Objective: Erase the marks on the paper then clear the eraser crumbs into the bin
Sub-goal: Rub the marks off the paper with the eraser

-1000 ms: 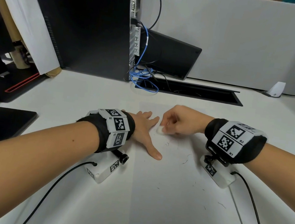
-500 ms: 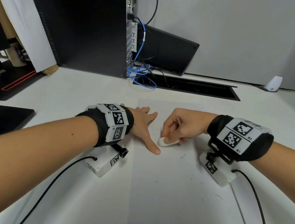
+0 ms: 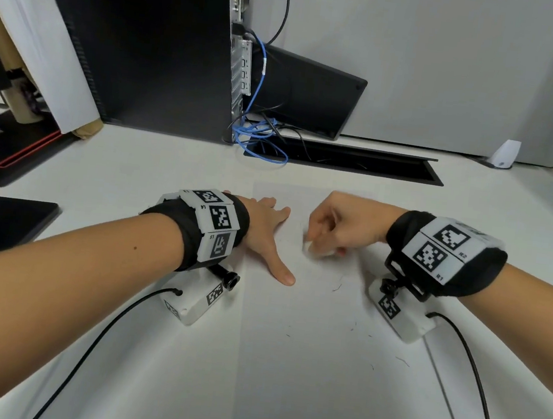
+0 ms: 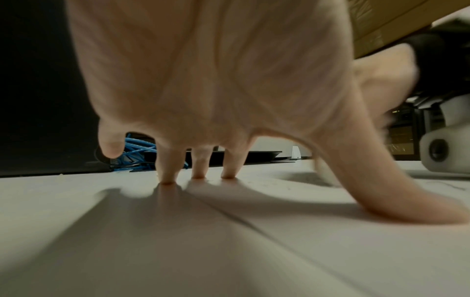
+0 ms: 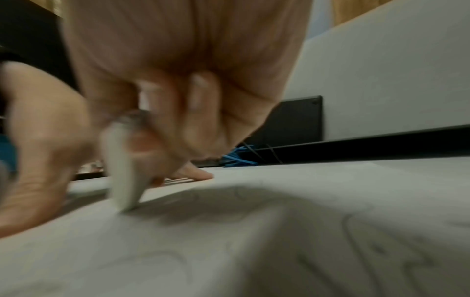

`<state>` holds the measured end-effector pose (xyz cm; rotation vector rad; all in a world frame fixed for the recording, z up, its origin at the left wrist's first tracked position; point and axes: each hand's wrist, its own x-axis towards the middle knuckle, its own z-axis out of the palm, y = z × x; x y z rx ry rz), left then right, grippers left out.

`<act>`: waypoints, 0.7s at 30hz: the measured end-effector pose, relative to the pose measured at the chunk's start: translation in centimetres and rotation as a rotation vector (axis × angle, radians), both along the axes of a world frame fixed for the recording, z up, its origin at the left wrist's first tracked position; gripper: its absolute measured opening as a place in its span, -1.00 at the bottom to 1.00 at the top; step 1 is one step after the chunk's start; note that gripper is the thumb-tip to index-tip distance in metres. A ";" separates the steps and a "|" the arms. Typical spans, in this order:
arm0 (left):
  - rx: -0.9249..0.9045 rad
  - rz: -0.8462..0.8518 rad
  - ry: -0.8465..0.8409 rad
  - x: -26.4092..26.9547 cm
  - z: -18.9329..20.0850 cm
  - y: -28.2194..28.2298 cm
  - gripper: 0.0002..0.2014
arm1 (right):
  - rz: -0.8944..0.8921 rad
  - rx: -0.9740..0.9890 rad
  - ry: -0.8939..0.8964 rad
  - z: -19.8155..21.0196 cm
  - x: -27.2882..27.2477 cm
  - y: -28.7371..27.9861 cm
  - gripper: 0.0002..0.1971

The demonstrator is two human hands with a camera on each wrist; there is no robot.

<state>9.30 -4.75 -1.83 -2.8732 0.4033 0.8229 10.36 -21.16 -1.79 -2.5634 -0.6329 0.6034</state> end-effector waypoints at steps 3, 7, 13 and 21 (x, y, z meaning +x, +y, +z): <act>0.013 -0.007 0.001 0.0 0.0 -0.1 0.24 | 0.010 0.005 0.047 -0.1 0.1 -0.4 -0.89; -0.010 -0.002 0.001 0.0 0.0 0.0 0.24 | -0.059 -0.015 -0.083 0.1 0.8 -0.7 -0.85; -0.008 -0.044 0.011 -0.2 0.0 0.5 0.23 | -0.034 0.102 0.099 0.3 0.4 -2.1 -0.90; -0.176 0.000 -0.073 0.0 -0.4 0.5 -0.07 | -0.055 0.049 -0.010 -0.3 3.0 -0.5 -0.81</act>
